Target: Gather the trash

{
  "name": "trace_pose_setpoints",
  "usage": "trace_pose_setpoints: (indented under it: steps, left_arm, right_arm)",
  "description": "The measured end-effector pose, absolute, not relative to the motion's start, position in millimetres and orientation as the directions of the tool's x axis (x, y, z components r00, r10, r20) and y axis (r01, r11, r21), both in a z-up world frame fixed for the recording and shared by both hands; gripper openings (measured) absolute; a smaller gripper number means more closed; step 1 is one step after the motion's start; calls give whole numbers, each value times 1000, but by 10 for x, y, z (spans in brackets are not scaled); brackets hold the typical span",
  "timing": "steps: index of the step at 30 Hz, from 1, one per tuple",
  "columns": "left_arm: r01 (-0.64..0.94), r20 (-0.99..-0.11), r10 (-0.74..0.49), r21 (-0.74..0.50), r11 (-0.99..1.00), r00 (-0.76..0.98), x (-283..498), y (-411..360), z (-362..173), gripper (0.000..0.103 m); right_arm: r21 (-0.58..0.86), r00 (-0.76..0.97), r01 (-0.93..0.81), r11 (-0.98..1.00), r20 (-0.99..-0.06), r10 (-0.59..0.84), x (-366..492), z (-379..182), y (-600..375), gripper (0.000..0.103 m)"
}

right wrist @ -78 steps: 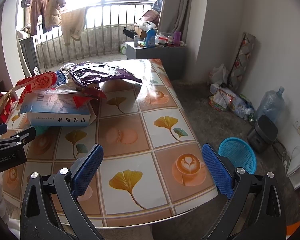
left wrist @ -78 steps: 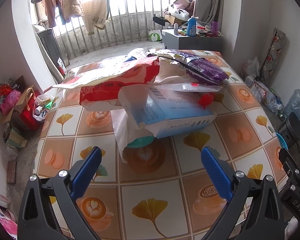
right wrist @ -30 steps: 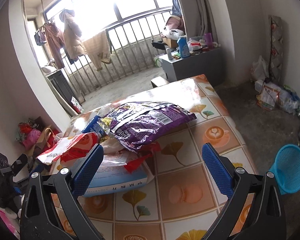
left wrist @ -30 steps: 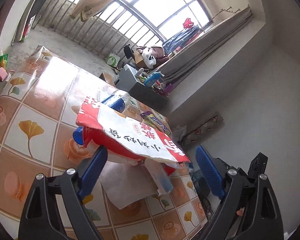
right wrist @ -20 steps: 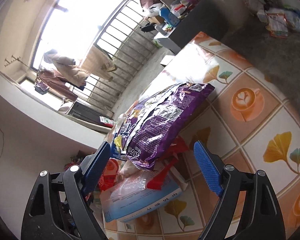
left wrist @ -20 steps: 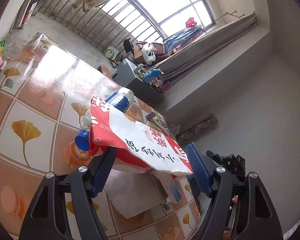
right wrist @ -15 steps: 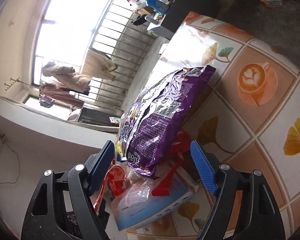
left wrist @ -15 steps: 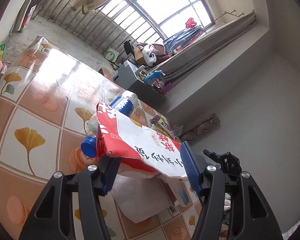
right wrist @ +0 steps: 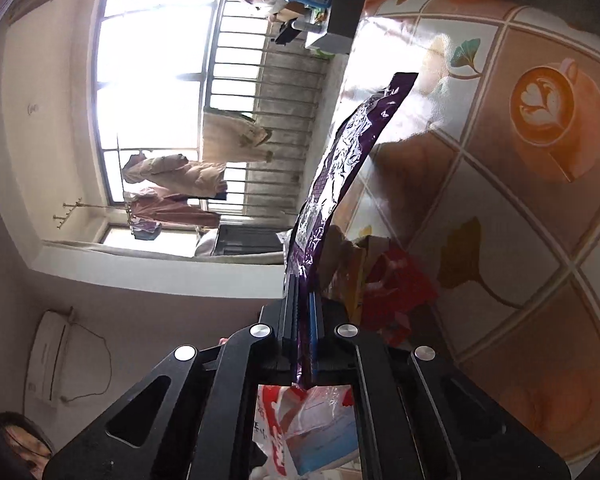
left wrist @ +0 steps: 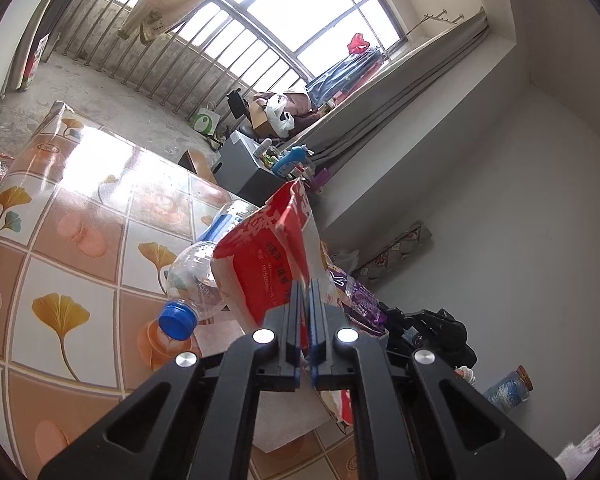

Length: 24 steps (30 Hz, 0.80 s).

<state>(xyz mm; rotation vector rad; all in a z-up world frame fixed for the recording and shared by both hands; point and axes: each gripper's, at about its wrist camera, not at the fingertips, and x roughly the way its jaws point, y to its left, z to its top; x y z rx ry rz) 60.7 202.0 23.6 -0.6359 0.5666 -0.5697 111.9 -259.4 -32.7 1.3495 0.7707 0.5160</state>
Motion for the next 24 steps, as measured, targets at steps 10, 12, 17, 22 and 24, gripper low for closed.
trace_pose_setpoints:
  steps: [10, 12, 17, 22, 24]
  left_arm:
    - [434, -211, -665, -612, 661, 716, 667, 1822, 930, 0]
    - [474, -193, -690, -598, 647, 698, 734, 1694, 1108, 0]
    - [574, -191, -756, -544, 612, 626, 964, 1120, 1518, 0]
    - [685, -288, -806, -424, 592, 517, 1238, 66, 1798, 0]
    - [732, -344, -821, -379, 566, 456, 1318, -487, 1834, 0]
  right_arm:
    - [990, 679, -134, 51, 54, 732, 1109, 222, -2907, 0]
    - [982, 691, -179, 68, 76, 719, 1045, 356, -3037, 0]
    - [945, 767, -232, 232, 30, 641, 630, 636, -3462, 0]
    - [872, 879, -167, 461, -81, 470, 23, 797, -3888, 0]
    - [834, 914, -100, 542, -138, 382, -213, 814, -4057, 0]
